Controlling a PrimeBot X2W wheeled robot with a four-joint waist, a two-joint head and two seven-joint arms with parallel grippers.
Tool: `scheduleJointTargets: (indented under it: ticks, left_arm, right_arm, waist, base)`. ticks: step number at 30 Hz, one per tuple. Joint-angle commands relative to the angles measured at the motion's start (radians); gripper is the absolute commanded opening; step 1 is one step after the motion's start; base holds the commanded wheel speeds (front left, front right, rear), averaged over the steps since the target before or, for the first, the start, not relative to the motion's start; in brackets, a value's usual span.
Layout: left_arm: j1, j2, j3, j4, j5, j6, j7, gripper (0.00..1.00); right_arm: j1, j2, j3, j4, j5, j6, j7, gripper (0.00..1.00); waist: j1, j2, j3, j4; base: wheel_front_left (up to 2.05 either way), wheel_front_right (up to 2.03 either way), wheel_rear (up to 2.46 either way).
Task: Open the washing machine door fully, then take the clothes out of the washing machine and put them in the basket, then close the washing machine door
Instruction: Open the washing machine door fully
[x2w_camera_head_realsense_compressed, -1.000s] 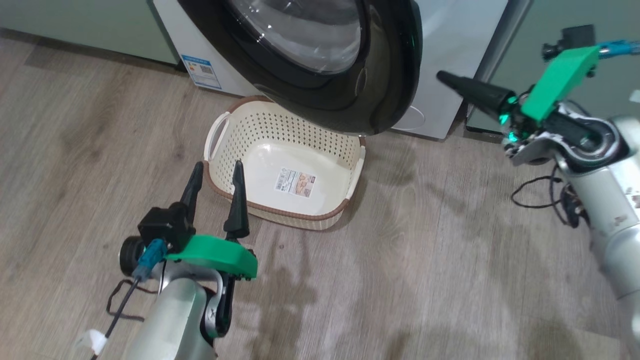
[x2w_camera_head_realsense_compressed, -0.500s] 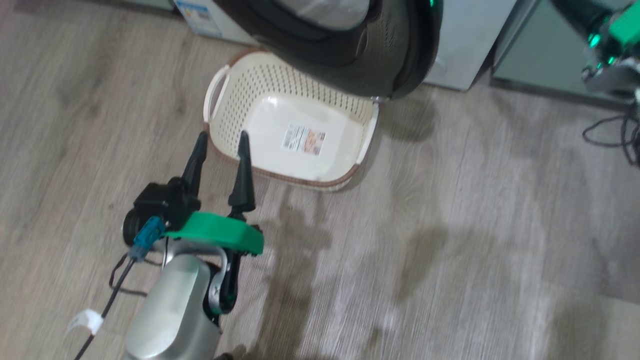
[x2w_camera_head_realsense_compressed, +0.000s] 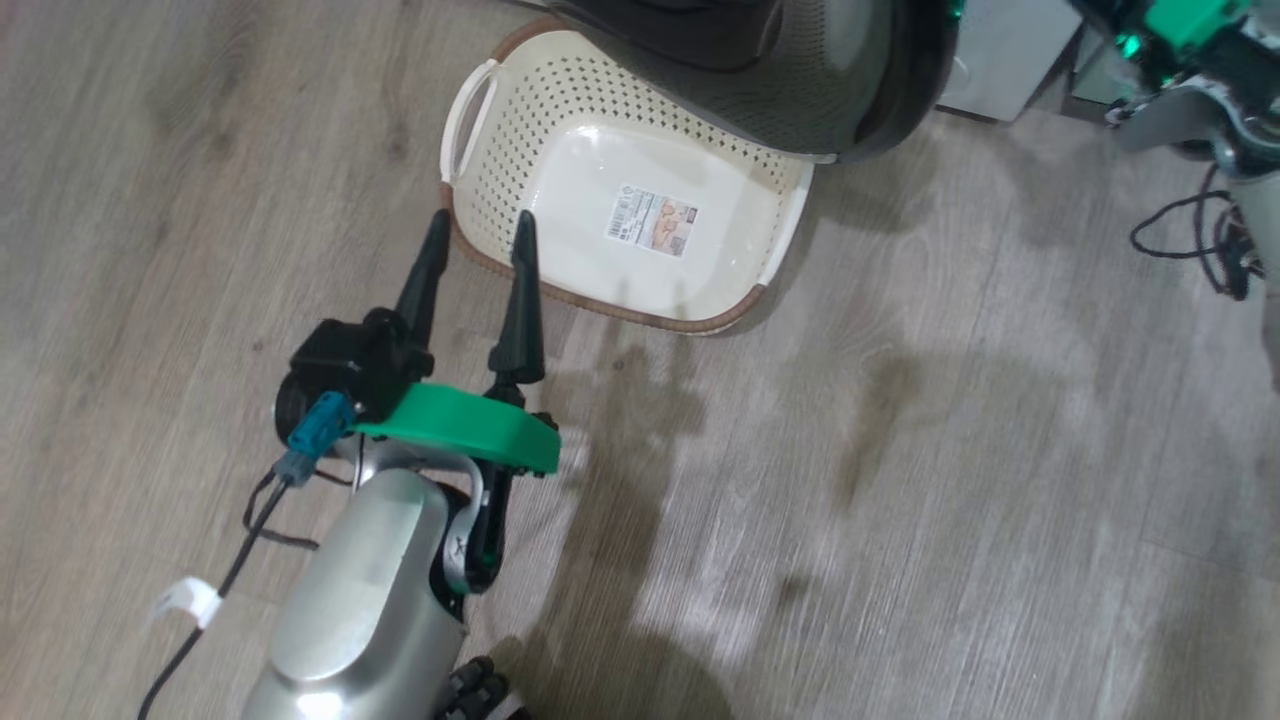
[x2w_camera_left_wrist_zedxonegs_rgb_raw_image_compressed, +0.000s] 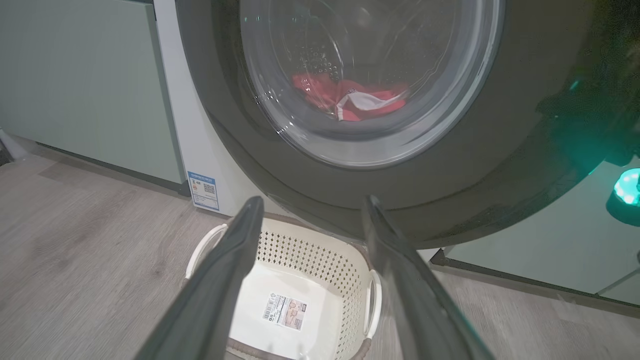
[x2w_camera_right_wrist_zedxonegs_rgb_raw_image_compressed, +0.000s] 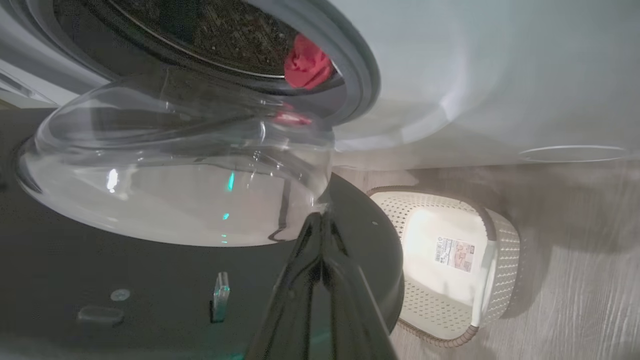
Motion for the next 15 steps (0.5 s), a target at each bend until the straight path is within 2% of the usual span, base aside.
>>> scheduleJointTargets:
  ticks: [1, 15]
  left_arm:
    - [-0.024, 0.019, 0.021, -0.034, -0.007, 0.009, -0.006, 1.00]
    - [-0.003, 0.019, 0.028, -0.029, -0.014, 0.015, -0.006, 1.00]
  right_arm:
    - [-0.013, 0.021, 0.010, -0.026, 0.000, 0.008, 0.010, 0.00]
    - [0.115, 0.058, 0.071, -0.074, 0.045, 0.008, 0.054, 0.00]
  waist:
    - [0.0000, 0.0001, 0.001, 0.008]
    - [0.0000, 0.0001, -0.044, 0.019]
  base:
    - [0.00, 0.00, 0.00]
    - [0.00, 0.00, 0.00]
